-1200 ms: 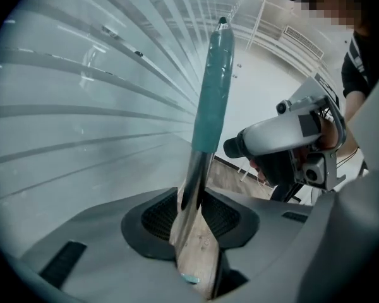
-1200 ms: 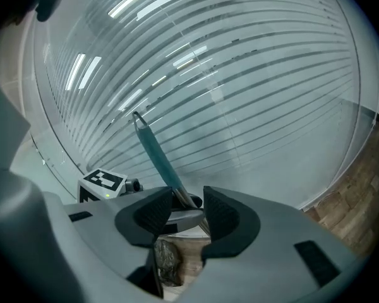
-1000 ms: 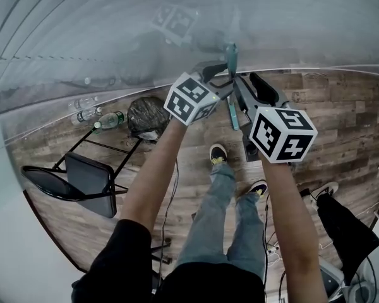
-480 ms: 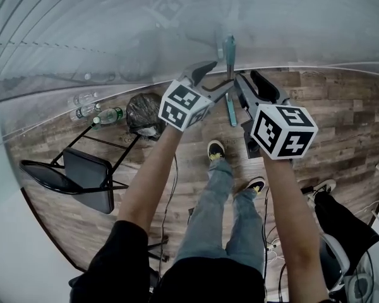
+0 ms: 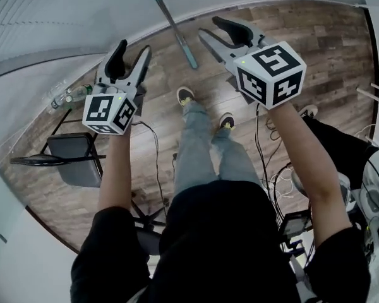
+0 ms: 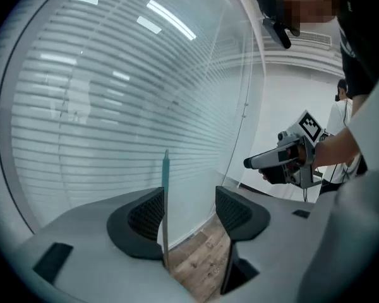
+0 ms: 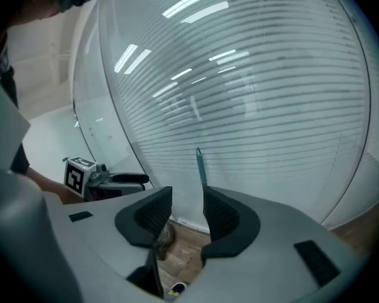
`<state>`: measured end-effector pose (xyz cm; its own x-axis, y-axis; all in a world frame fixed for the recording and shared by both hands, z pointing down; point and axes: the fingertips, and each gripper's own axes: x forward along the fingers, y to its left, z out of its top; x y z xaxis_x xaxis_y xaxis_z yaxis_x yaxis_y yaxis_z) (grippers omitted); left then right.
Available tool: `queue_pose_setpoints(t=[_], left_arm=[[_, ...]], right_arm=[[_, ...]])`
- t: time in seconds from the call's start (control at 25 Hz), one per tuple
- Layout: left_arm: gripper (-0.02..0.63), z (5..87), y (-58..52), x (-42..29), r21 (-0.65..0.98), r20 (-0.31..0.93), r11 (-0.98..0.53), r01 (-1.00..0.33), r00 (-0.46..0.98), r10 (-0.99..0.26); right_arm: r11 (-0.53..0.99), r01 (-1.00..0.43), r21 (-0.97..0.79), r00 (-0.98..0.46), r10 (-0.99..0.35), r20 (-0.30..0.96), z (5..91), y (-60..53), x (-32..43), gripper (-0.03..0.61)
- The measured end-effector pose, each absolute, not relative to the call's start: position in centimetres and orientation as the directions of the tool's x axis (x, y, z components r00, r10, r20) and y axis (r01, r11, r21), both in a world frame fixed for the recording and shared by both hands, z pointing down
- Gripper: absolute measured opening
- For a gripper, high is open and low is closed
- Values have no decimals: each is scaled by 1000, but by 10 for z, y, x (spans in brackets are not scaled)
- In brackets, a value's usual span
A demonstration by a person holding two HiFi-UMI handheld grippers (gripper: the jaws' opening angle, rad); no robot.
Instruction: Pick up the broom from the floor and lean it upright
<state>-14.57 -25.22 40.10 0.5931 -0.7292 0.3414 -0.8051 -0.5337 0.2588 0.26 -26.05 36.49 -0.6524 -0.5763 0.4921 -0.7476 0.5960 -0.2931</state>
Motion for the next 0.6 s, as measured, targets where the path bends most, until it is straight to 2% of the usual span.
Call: queue_pose_setpoints(t=[0.12, 0.32, 0.48, 0.6], left_arm=[[265, 334, -226, -120, 238, 254, -569, -787, 616, -746], [260, 234, -172, -62, 235, 108, -633, -738, 667, -737], [147, 166, -123, -32, 221, 22, -647, -730, 667, -745], [52, 129, -87, -14, 179, 34, -630, -756, 645, -764]], right_arm=[[654, -714, -249, -689, -596, 412, 298, -228, 23, 164], [660, -727, -189, -684, -673, 281, 197, -171, 73, 164], [655, -741, -151, -672, -714, 199, 139, -114, 101, 164], [643, -755, -132, -656, -741, 144, 111, -74, 121, 164]])
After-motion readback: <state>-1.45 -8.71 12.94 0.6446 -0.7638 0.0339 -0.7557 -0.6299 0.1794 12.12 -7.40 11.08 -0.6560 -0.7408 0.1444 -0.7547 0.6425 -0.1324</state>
